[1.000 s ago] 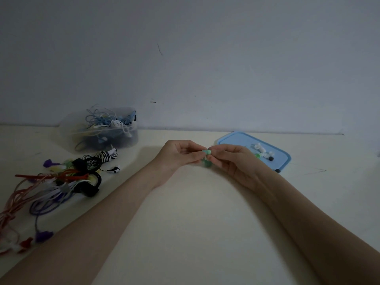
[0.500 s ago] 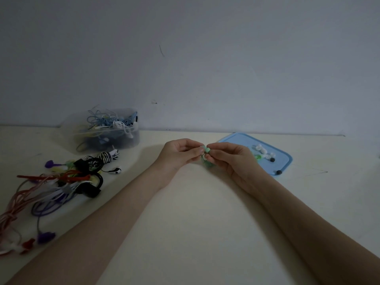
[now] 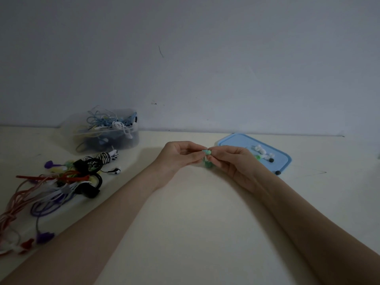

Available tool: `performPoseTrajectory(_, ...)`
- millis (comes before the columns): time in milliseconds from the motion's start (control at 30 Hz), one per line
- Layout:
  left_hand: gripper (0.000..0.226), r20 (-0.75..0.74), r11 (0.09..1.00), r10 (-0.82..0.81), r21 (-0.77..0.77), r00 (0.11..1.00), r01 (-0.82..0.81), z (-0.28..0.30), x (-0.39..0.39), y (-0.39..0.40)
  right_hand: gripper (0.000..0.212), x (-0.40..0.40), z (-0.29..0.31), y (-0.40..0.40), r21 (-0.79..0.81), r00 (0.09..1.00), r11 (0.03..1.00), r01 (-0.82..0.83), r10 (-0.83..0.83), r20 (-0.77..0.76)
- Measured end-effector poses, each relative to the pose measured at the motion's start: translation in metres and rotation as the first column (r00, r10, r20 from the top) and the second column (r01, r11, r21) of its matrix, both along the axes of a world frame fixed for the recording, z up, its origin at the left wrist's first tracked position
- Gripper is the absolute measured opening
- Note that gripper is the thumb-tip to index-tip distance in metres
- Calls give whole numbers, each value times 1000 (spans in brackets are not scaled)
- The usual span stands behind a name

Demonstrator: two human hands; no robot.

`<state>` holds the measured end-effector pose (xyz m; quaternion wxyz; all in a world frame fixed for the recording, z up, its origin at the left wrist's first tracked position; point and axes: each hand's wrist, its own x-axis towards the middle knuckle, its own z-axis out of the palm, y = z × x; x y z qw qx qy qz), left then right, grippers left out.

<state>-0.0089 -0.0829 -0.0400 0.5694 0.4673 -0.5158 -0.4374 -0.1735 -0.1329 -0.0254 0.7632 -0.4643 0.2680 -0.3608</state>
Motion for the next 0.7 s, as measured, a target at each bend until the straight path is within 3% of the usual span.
performPoseTrajectory(300, 12, -67, 997, 71, 5, 995, -71, -1, -2, -2, 11, 5, -1, 3, -61, 996, 994, 88, -87, 17)
performPoseTrajectory(533, 12, 38, 1000, 14, -17, 999, -13, -1, 0, -1, 18, 1, 1, 3, -32, 1000, 999, 23, -23, 12)
performPoseTrajectory(700, 12, -39, 999, -44, 19, 998, 44, 1, 2, 0, 22, -1, 2, 4, 17, 1000, 1000, -22, 22, 10)
